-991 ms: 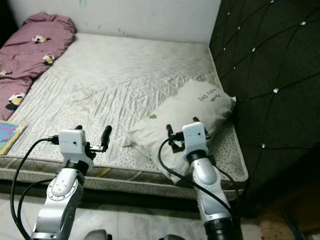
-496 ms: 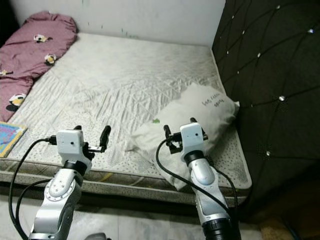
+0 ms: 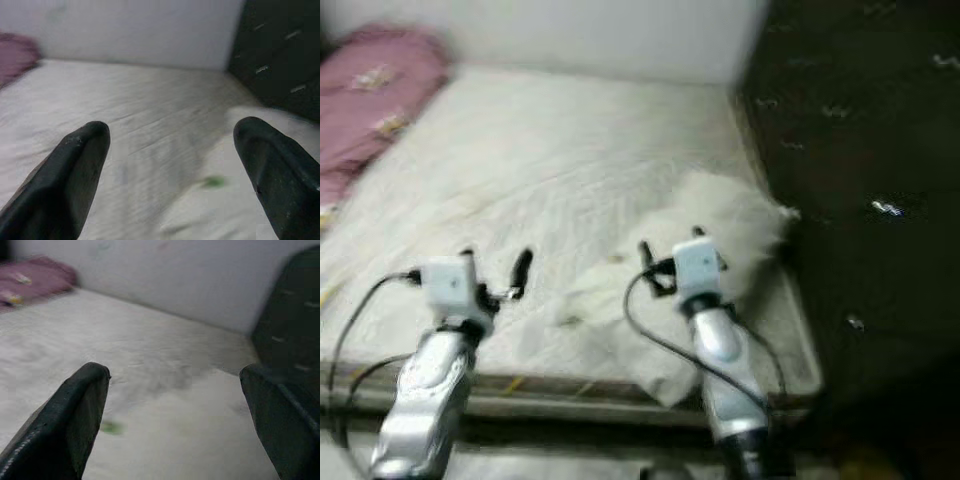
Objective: Clean up the room
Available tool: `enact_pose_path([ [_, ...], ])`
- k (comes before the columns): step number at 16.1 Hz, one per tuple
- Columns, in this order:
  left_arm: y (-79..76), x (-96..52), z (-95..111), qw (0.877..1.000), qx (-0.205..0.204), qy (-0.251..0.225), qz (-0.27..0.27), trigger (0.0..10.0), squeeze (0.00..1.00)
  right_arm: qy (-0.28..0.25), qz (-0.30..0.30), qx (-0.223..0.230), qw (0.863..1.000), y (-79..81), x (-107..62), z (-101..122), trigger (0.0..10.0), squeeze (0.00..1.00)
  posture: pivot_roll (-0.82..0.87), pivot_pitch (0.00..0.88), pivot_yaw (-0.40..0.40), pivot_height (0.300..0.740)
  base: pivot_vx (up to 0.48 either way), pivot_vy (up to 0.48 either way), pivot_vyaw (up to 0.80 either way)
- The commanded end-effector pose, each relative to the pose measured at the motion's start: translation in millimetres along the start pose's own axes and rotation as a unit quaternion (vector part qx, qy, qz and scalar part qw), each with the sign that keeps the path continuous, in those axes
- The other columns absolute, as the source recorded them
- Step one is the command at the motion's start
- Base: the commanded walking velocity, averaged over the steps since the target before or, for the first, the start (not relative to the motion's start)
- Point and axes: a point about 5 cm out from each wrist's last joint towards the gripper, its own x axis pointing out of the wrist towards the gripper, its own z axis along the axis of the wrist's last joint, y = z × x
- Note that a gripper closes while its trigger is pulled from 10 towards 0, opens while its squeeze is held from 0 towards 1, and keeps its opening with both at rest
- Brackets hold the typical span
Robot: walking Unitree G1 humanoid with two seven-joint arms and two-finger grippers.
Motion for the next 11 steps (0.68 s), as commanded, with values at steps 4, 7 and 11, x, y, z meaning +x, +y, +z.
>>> enact_pose_path([
  [4,22.3,-9.8,-8.2,0.997,0.035,0.016,0.073,10.0,0.0,0.006,-0.008,0.009,1.0,-1.2,2.9,-1.9,10.0,0.0,-0.01,0.0,-0.038,0.74,0.0,0.0,0.0],
  [7,36.3,-24.6,-18.7,0.994,0.036,0.042,0.09,10.0,0.0,0.009,-0.018,0.019,1.0,-5.3,1.4,-5.3,10.0,0.0,0.0,0.0,-0.026,0.74,0.0,0.0,-0.27],
  [11,32.9,-22.6,-18.8,0.994,0.052,0.041,0.092,10.0,0.0,0.015,-0.018,0.02,1.0,-2.8,2.0,-9.4,10.0,0.0,0.0,0.0,-0.024,0.74,0.0,0.0,-0.6],
])
